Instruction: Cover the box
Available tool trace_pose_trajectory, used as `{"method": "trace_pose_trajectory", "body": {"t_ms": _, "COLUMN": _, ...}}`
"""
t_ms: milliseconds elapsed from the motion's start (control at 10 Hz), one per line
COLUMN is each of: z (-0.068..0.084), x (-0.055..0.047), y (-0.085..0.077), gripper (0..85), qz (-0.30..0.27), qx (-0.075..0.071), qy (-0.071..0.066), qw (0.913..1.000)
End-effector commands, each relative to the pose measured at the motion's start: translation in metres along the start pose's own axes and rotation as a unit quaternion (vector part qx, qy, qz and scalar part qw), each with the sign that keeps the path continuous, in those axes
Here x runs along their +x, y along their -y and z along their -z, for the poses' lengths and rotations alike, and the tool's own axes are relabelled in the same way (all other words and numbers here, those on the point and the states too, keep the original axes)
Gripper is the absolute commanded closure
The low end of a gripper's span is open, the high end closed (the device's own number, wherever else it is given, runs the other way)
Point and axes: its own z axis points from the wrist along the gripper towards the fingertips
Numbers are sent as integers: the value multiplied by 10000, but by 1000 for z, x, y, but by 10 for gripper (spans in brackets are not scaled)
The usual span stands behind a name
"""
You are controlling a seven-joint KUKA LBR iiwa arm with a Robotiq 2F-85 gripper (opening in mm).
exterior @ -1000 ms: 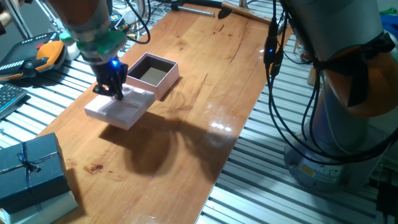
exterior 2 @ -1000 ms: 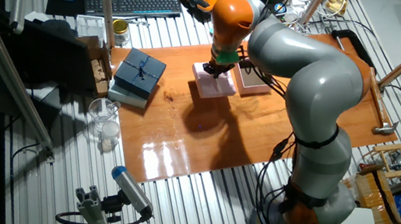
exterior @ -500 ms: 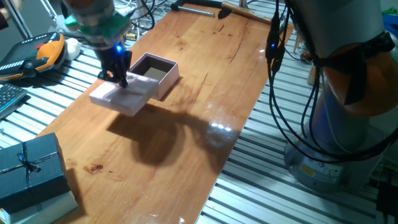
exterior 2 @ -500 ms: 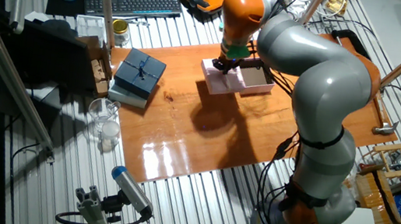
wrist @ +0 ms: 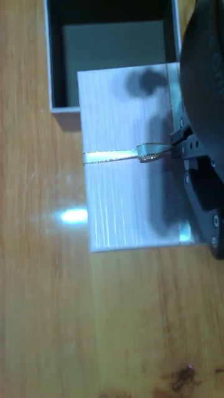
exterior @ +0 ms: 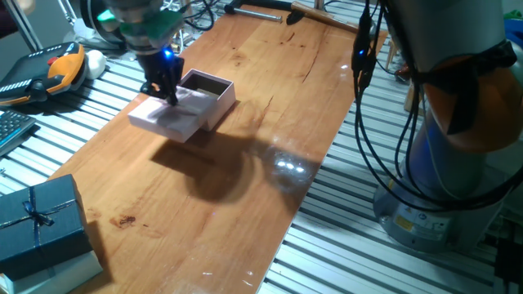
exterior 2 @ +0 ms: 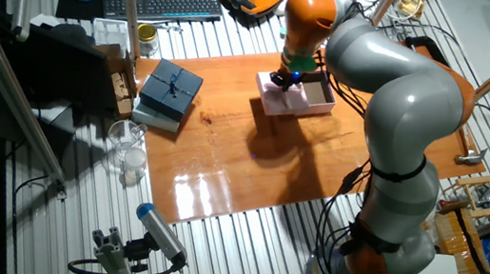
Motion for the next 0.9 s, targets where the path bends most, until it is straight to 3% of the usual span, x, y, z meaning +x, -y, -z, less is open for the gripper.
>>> {"method": "trace_pose_trajectory", "body": {"t_ms": 0, "z": 0, "x": 1, "y": 5, "gripper": 850, "qz": -7, "qx": 23, "qy": -1, "qw": 10000}}
{"method": "trace_pose_trajectory", "body": {"t_ms": 300, "z": -3, "x": 5, "y": 21, "gripper": 850, "qz": -12, "qx": 106, "qy": 14, "qw": 9999}}
{"method": "trace_pose_trajectory", "body": {"t_ms": 600, "z": -3, "x": 5, "y": 21, "gripper": 850, "qz": -114, "qx": 29, "qy": 16, "qw": 9999}}
{"method": "trace_pose_trajectory", "body": {"t_ms": 800, "z": -3, "x": 5, "y": 21, "gripper": 850, "qz": -153, "qx": -11, "qy": -57, "qw": 9999}}
